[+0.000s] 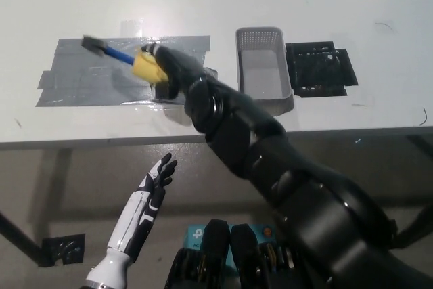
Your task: The robot picks the hammer placed on top of the gray container with right hand and places it on the grey area of the desk
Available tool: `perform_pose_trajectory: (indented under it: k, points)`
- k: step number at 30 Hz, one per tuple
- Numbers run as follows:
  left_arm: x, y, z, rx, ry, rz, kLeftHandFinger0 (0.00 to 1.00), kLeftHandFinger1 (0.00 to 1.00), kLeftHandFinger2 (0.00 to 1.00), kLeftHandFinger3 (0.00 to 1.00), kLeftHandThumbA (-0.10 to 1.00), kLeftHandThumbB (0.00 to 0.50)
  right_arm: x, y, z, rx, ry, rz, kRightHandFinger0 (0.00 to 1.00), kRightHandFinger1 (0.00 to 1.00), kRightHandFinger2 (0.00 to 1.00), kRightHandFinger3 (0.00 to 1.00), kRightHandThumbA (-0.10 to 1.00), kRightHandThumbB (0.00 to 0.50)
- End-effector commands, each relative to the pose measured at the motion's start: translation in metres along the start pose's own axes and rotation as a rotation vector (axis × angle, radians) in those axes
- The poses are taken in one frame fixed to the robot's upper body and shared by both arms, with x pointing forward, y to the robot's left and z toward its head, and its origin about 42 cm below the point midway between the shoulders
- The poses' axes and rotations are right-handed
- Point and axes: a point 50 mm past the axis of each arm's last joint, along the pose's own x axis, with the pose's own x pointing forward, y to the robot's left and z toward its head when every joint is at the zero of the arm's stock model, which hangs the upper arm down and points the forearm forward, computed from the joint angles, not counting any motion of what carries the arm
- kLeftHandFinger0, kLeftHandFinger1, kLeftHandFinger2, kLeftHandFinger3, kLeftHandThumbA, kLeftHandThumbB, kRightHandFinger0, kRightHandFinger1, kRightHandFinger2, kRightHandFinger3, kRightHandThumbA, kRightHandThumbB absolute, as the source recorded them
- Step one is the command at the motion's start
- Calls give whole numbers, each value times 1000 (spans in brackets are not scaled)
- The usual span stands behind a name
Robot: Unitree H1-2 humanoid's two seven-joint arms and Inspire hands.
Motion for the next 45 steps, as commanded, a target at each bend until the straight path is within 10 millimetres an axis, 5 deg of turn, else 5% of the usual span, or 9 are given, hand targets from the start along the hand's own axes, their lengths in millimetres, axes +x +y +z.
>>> perform_pose_trajectory:
  k: [1, 11, 13, 14, 17, 20, 35, 41, 45]
  points:
    - [5, -2, 9, 12, -61, -19, 1000, 1000, 1000, 1000, 1000, 250, 2, -16, 21, 30, -58, -96, 3, 495, 899, 860, -100, 125]
    - [10, -2, 14, 34, -73, -41, 1000, 1000, 1000, 1000, 1000, 264, 0, -15, -1, 28, -32, -109, 12, 539, 925, 980, -100, 97]
    - [10, -2, 14, 37, -73, -41, 1000, 1000, 1000, 1000, 1000, 267, 1, -17, -2, 39, -12, -100, 231, 708, 1000, 1000, -62, 123]
    - [11, -2, 14, 44, -75, -53, 1000, 1000, 1000, 1000, 1000, 265, 1, -20, -3, 28, 11, -83, 621, 990, 1000, 1000, 160, 139]
    - [11, -2, 15, 48, -77, -54, 1000, 1000, 1000, 1000, 1000, 264, 2, -23, -4, 26, 27, -41, 1000, 1000, 1000, 1000, 489, 280]
    - [13, -1, 15, 56, -82, -57, 1000, 1000, 1000, 1000, 1000, 268, 2, -26, -5, -2, 32, -20, 1000, 1000, 1000, 1000, 646, 359]
    - [14, -2, 15, 51, -73, -60, 1000, 1000, 1000, 1000, 1000, 269, 4, -62, 3, -111, -12, -82, 1000, 1000, 1000, 1000, 877, 468]
    - [16, -1, 15, 37, -73, -43, 1000, 1000, 1000, 1000, 1000, 273, -3, -147, 63, -39, -241, -255, 1000, 1000, 1000, 1000, 1000, 486]
    - [22, 3, 18, 41, -79, -32, 1000, 1000, 1000, 1000, 1000, 284, -32, -218, 102, -26, -430, -375, 1000, 1000, 1000, 1000, 1000, 469]
